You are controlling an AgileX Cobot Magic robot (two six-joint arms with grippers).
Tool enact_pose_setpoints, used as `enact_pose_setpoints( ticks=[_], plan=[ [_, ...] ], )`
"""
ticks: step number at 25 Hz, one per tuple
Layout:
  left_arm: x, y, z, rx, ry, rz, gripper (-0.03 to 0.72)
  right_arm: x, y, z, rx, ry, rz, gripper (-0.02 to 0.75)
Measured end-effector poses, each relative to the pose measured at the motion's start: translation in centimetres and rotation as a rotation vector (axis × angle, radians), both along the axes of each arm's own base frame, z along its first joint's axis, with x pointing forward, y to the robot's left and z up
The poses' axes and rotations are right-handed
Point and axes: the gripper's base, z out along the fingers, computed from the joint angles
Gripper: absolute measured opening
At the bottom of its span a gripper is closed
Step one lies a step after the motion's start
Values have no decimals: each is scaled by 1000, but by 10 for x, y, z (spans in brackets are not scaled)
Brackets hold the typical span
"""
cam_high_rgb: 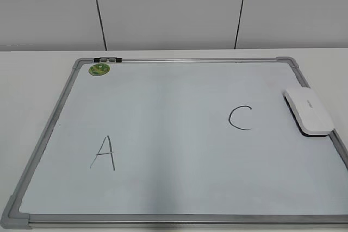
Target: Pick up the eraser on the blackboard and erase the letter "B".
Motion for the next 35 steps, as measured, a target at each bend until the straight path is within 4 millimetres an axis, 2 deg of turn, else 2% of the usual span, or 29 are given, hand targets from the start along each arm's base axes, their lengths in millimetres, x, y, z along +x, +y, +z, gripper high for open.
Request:
enact_pose_setpoints(
  ticks=[5, 15, 35],
  plan=[
    [-19, 0, 0, -1, -118, 0, 442, -17, 0, 0, -3, -116, 0, 587],
    [-20, 0, 0, -4, -118, -3, 438, -19, 0, 0, -3, -128, 0, 587],
    [-20, 0, 0, -4, -118, -3, 353, -19, 0, 0, -3, -128, 0, 587]
  ],
)
